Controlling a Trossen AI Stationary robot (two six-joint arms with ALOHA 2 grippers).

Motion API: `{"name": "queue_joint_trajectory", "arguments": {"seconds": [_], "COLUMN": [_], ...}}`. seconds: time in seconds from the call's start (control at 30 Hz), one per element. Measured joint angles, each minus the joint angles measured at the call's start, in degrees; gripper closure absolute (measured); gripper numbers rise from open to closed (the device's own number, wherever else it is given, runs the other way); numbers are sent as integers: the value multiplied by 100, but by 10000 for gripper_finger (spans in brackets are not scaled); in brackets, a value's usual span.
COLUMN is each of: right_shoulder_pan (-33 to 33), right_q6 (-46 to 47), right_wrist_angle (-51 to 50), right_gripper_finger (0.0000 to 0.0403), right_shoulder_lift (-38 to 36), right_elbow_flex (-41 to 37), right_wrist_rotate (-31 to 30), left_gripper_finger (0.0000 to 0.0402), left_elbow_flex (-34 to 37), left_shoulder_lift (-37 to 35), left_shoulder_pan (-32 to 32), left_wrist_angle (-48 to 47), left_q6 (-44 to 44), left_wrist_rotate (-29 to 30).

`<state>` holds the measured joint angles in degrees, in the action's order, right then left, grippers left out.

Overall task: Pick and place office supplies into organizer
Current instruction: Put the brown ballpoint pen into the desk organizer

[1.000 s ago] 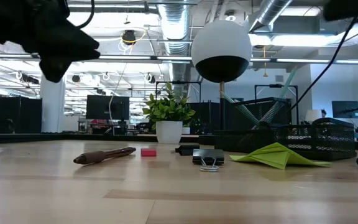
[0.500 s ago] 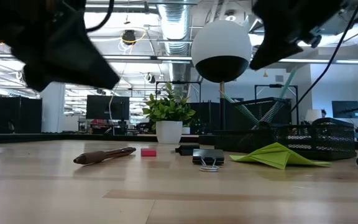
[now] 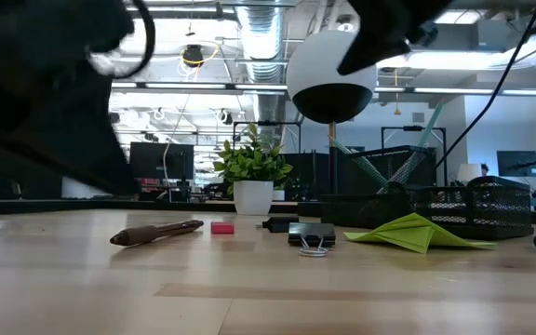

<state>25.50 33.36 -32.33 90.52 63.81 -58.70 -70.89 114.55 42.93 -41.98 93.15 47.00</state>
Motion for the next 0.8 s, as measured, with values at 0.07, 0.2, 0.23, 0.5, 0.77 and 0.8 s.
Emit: {"name": "queue_joint_trajectory", "arguments": {"seconds": [0.07, 0.2, 0.23, 0.5, 0.77, 0.8], "right_shoulder_pan": [-133, -449, -514, -637, -705, -723], "right_q6": [-252, -1021, -1136, -2037, -2466, -2482], "right_wrist_angle": [231, 1129, 1348, 2344, 2505, 2518], "right_gripper_finger": [371, 375, 376, 391, 396, 396], "right_shoulder_lift": [1, 2, 9, 33, 33, 33], "right_elbow_flex": [32, 66, 66, 66, 66, 66], "right_wrist_rotate": [8, 102, 235, 1282, 1383, 1449], "left_gripper_finger": [315, 315, 315, 315, 315, 315], "left_elbow_flex": [-43, -92, -90, -90, -90, -90], "left_shoulder_lift": [-24, -65, -56, -3, -3, -3], "left_shoulder_pan": [102, 289, 325, 353, 103, 35], "left_wrist_angle": [-93, -233, -221, -118, -66, -50], "left_q6": [158, 471, 514, 548, 317, 241], "left_wrist_rotate": [135, 59, -54, -33, 194, 90]}}
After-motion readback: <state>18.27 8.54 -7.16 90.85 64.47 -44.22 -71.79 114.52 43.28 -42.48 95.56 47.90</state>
